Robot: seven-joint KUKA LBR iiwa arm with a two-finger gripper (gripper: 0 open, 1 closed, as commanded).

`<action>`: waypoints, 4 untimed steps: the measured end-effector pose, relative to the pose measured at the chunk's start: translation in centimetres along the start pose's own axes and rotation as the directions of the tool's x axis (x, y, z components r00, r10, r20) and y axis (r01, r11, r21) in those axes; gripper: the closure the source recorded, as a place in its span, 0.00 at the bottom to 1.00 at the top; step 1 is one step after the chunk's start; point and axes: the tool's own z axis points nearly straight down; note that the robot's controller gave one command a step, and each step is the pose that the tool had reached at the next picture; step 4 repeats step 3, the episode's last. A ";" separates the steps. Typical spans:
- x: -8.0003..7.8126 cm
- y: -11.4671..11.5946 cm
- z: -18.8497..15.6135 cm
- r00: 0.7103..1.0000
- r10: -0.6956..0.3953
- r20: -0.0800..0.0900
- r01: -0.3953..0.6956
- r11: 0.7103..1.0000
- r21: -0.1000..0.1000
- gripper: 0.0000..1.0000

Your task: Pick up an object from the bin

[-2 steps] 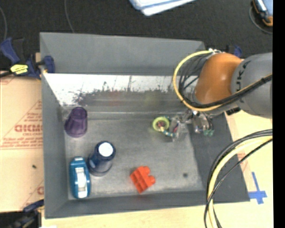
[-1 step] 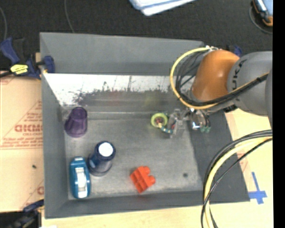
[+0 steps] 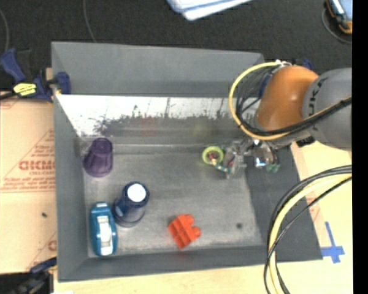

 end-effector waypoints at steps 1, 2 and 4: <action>-1.1 1.3 1.2 0.999 0.042 -0.010 -0.042 0.999 0.004 1.00; -0.5 -2.6 1.3 0.996 0.088 0.001 -0.088 0.996 0.002 1.00; -1.8 2.2 -0.7 0.998 0.063 -0.004 -0.063 0.998 0.004 1.00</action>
Offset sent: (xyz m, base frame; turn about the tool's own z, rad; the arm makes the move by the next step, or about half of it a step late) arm 0.0055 -0.0228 -0.0133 0.0843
